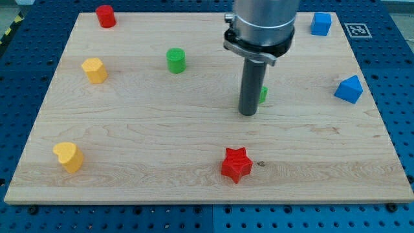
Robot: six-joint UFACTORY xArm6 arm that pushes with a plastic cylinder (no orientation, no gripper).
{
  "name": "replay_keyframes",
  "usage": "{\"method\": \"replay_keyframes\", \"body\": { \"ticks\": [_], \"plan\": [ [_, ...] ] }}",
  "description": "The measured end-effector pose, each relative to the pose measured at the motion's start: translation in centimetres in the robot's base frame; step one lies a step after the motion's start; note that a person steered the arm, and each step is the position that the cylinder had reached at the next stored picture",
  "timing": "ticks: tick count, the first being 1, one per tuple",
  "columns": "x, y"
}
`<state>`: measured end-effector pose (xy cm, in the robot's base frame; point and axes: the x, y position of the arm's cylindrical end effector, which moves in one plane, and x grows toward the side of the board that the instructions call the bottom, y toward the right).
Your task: Push the green star towards the cetnre
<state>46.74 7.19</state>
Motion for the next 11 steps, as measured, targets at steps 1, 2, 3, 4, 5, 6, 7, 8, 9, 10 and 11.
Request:
{"method": "replay_keyframes", "body": {
  "ticks": [1, 2, 3, 4, 5, 6, 7, 8, 9, 10, 11],
  "plan": [
    [-2.5, 0.2],
    [-5.3, 0.8],
    [-8.2, 3.0],
    [-10.8, 4.7],
    [-10.5, 5.6],
    [-9.4, 8.6],
    [-10.2, 11.6],
    [-12.5, 12.5],
    [-13.8, 9.3],
    [-14.2, 5.3],
    [-14.9, 0.5]
  ]
}}
